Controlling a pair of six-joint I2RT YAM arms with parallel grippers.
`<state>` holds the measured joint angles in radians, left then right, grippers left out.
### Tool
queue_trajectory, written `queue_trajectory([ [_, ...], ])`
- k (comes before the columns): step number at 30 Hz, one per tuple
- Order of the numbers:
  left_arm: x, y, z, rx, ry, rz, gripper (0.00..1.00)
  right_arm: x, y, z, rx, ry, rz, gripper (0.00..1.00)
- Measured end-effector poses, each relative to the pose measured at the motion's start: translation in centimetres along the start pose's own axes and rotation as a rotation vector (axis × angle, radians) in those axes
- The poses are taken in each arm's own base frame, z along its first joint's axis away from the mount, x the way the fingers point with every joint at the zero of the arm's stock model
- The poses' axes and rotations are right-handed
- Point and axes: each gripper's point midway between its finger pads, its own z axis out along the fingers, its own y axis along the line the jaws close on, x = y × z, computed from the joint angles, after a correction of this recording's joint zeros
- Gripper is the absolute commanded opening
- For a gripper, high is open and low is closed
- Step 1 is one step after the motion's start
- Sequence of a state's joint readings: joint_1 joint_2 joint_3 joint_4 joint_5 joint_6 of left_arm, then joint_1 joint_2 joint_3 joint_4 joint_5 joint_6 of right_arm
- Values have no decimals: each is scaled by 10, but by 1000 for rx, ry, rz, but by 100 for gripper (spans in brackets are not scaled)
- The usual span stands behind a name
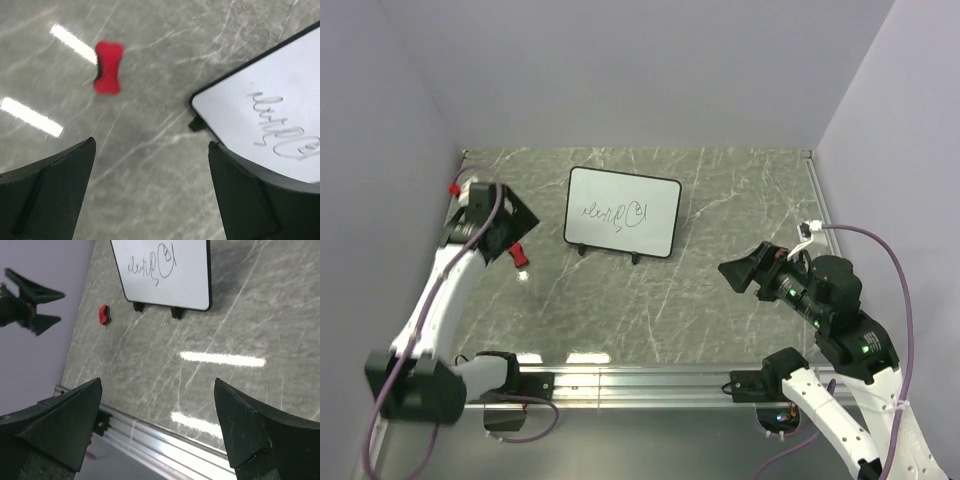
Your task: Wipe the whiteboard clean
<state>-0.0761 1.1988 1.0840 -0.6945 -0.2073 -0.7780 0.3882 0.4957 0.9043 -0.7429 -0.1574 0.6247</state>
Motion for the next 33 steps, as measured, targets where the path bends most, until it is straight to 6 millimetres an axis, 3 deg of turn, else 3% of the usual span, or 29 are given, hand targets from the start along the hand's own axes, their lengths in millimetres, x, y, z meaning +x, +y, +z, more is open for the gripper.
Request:
queue_trajectory([
  [2,10,16,-25,1,-2,-36,99,7,-2,-6,4,17,9,100],
  [4,14,21,-43,41,-12,-70,99,12,-4,-15,2,19,10,100],
  [7,26,28,-55,41,21,-109,99,18,-6,-28,-5,14,8,99],
  [12,68,63,-33,-127,155,-107,98,27,-9,-39,-10,30,13,99],
  [16,93,86,-26,-204,214,-93,83,35,-11,-41,-6,67,6,99],
  [24,99,90,-2,-278,245,-84,85,37,-4,-49,-33,100,-39,99],
  [33,98,94,37,-359,256,-19,88,42,-5,-39,-20,163,-57,98],
])
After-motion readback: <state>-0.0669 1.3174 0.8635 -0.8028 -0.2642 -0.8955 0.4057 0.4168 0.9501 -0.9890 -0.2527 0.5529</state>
